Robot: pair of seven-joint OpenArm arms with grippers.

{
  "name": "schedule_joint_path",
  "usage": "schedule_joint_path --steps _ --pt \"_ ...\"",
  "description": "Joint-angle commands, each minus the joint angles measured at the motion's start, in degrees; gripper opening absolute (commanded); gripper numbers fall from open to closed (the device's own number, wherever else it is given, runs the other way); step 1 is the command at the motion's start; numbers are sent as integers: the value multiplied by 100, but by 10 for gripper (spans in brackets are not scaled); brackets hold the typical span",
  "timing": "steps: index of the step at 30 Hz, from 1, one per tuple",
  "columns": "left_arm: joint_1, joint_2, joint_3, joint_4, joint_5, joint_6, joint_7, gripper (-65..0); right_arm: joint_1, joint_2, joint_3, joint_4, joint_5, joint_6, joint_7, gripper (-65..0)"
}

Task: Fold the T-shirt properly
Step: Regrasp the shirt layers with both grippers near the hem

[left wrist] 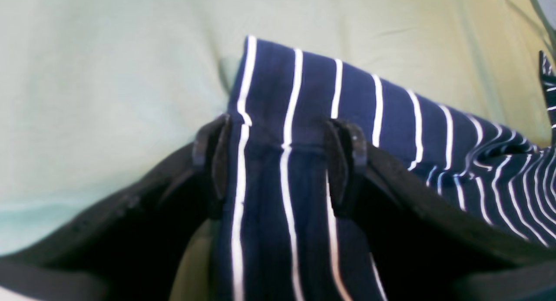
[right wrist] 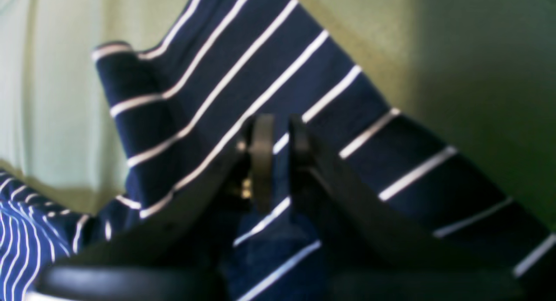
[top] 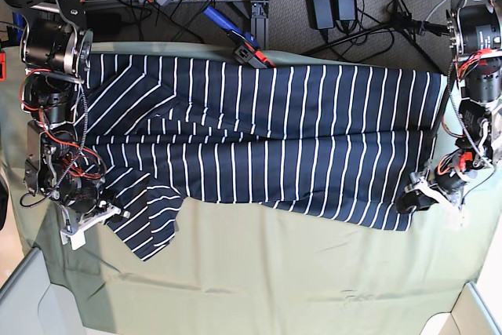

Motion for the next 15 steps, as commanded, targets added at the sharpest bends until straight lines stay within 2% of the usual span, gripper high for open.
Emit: schedule_joint_path --steps 1,3,7,8,12,13,15 --pt "-133 -46 -13 57 -4 -95 98 -292 157 79 92 103 76 317 129 -569" --pt "-133 -46 -13 57 -9 -95 208 -309 157 81 256 103 33 315 181 -569" --pt "-133 -48 -13 57 -7 -95 334 -448 160 85 833 103 -262 315 476 -555" --pt "-133 -48 -13 57 -7 -95 337 -484 160 96 1008 103 -286 315 527 -522" --pt "-133 -48 -15 59 -11 -95 422 -646 157 195 1563 101 -391 315 573 -301" --pt "-133 -48 -15 59 -9 -95 450 -650 157 238 1615 101 -509 315 575 -272" --pt "-136 -50 -15 59 -15 -95 483 -650 157 310 1631 101 -717 313 577 -264"
